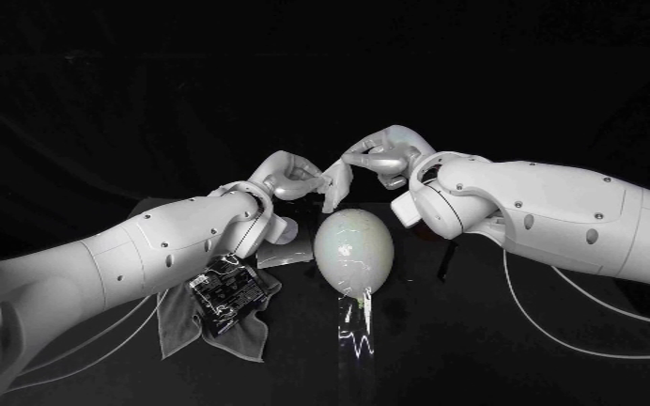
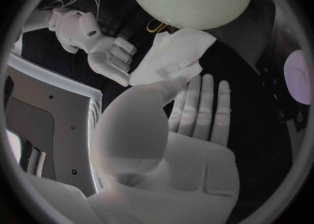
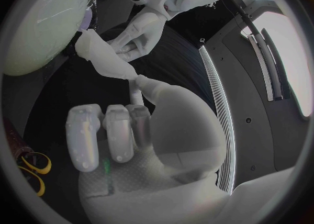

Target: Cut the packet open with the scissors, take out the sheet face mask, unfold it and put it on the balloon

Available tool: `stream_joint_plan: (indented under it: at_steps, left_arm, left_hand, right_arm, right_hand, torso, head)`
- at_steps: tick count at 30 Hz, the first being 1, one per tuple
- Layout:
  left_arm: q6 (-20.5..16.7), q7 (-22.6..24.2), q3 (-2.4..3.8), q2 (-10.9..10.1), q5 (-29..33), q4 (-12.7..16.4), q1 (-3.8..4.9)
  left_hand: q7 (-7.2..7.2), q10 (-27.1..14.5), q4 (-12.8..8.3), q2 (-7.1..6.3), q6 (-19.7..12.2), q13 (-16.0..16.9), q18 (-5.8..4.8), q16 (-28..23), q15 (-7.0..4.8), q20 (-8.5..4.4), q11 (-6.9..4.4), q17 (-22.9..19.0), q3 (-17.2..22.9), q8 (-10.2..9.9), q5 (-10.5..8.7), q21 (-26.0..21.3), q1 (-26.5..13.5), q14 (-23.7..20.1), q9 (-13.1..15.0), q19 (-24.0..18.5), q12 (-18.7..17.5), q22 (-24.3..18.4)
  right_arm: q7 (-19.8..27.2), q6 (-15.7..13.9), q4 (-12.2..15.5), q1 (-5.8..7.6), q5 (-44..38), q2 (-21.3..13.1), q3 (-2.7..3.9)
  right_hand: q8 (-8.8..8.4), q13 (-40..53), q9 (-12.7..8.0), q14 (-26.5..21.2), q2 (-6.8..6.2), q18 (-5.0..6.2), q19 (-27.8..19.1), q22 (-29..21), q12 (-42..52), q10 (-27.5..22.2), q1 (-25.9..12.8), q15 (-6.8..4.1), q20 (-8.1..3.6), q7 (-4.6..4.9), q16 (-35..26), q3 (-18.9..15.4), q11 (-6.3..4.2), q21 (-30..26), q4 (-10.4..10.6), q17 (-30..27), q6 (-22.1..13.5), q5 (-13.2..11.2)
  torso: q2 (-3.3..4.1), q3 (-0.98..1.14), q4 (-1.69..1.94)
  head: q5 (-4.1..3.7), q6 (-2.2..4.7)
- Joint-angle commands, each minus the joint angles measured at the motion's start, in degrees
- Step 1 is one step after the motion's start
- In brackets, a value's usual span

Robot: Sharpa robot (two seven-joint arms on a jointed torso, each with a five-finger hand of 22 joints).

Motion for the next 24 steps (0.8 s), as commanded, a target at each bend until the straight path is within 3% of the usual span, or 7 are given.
stream_joint_plan:
  at_steps: [1, 12, 24]
  left_arm:
    - [-0.8, 2.7, 0.17, -0.4, 3.0, 0.4, 0.05]
    - [2.2, 5.9, 1.03, -2.8, 4.0, 2.9, 0.44]
    - [6.1, 4.6, 1.23, -4.1, 2.9, 3.9, 1.49]
  left_hand:
    - [-0.10, 0.4, 0.1, 0.77, 0.5, 0.0, 0.42, 0.2, -0.05, 0.10, -0.07, 0.0, 0.7, 0.4, 0.11, 0.2, -0.3, 0.4, 0.5, 0.3, 0.2, 0.1]
    - [-0.13, 0.3, -0.1, 0.67, 0.4, -0.1, -0.02, -0.5, 0.23, 0.23, 0.01, -0.4, 2.3, 0.8, 0.11, -0.1, -1.5, -0.4, 1.2, -0.7, 0.0, -0.1]
    - [0.23, -0.6, -0.8, -0.06, -0.7, 0.0, -0.51, -0.2, 0.71, 0.26, 0.42, -0.4, 5.9, 1.9, 0.13, -0.3, -3.9, -1.7, 3.1, -1.5, 0.2, -0.1]
  right_arm:
    - [0.2, 0.5, -0.2, 0.06, -0.1, -0.1, 0.06]
    - [-0.5, 0.9, -2.7, -0.09, -0.5, 0.7, -0.03]
    - [-0.3, 0.1, -5.4, -0.34, -3.4, 1.7, -0.17]
  right_hand:
    - [0.51, 15.1, 6.4, 6.0, 0.41, -0.79, 6.0, 15.1, 0.3, 6.0, 0.0, -0.43, -0.23, -0.06, 0.2, 1.3, -0.48, 0.2, -0.9, 15.1, 0.2, 0.4]
    - [0.57, 15.1, 6.5, 6.0, 0.39, -0.78, 6.0, 15.1, 0.3, 6.0, -0.1, -0.44, -0.24, -0.06, 0.2, 1.3, -0.48, 0.2, -1.0, 15.1, 0.2, 0.4]
    - [0.59, 15.1, 6.5, 6.0, 0.38, -0.79, 6.0, 15.1, 0.3, 6.0, -0.1, -0.44, -0.24, -0.06, 0.2, 1.3, -0.48, 0.2, -1.0, 15.1, 0.2, 0.4]
  torso:
    - [0.01, 0.02, -0.01]
    - [-0.01, 0.02, 0.09]
    - [-0.01, 0.02, 0.05]
  head:
    - [-0.02, -0.08]
    - [-0.11, -0.20]
    - [-0.07, -0.11]
